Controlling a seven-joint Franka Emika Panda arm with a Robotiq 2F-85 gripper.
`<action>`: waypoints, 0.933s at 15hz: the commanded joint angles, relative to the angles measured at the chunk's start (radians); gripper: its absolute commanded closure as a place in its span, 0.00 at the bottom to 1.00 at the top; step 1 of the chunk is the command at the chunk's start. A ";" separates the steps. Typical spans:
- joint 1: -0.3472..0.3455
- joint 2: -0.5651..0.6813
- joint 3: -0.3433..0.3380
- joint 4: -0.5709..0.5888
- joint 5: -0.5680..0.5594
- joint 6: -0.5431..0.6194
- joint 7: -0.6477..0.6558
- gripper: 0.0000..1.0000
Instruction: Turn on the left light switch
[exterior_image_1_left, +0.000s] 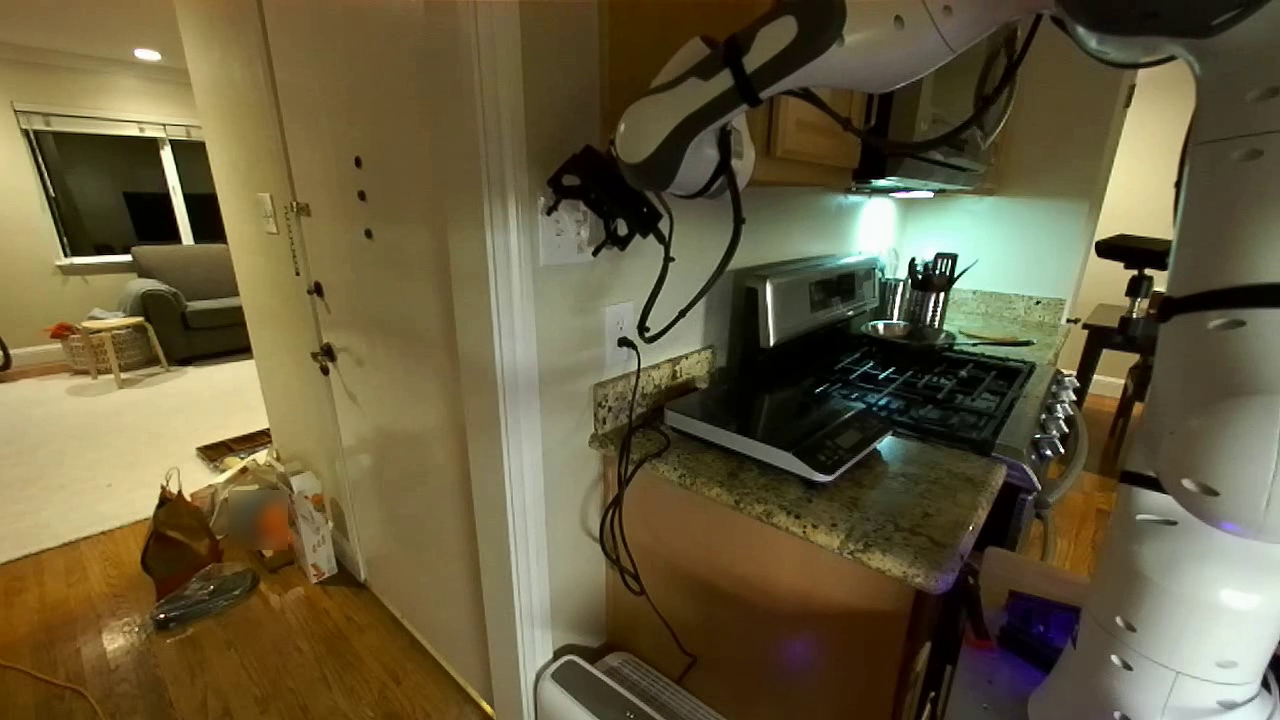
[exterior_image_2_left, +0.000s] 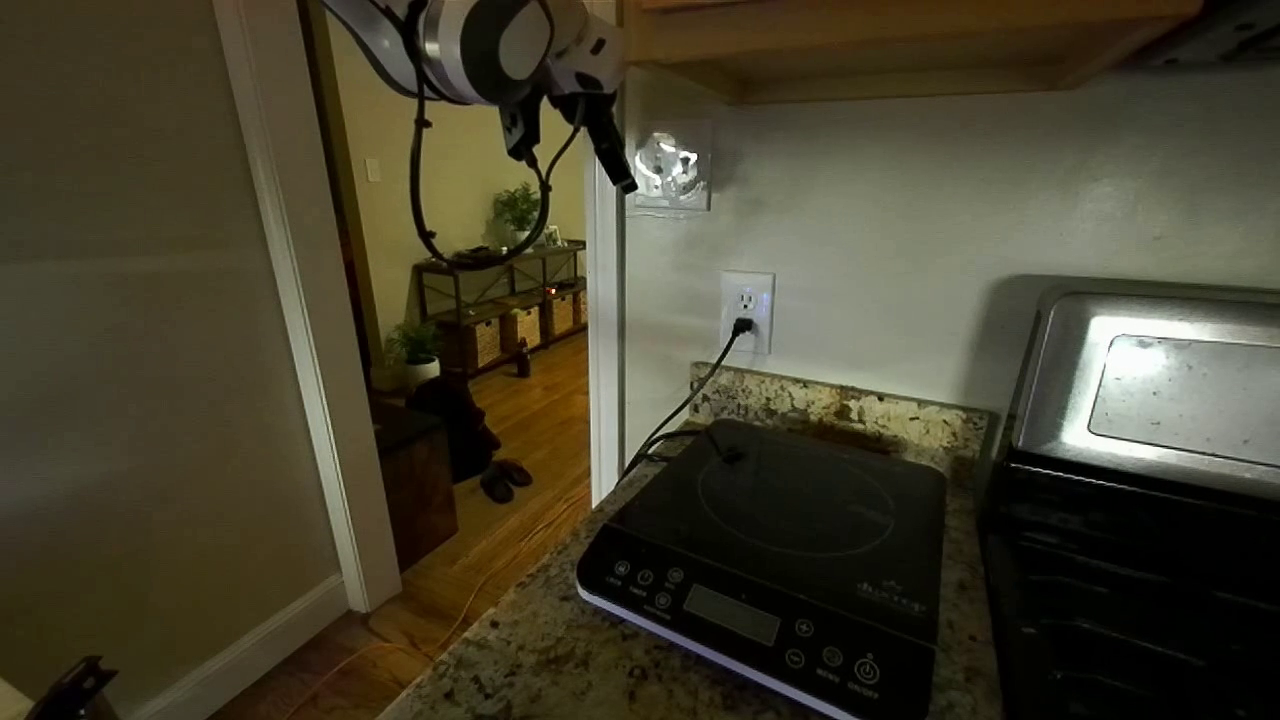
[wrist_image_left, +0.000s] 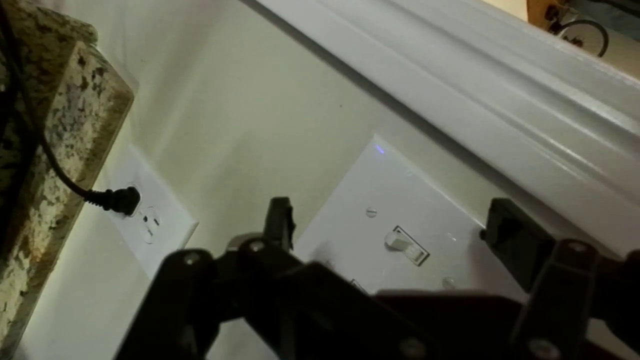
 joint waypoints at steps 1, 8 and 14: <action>-0.014 0.025 0.031 0.030 0.104 0.057 -0.090 0.00; -0.035 0.026 0.063 0.036 0.225 0.096 -0.224 0.00; 0.022 0.022 0.006 0.030 0.221 0.076 -0.214 0.00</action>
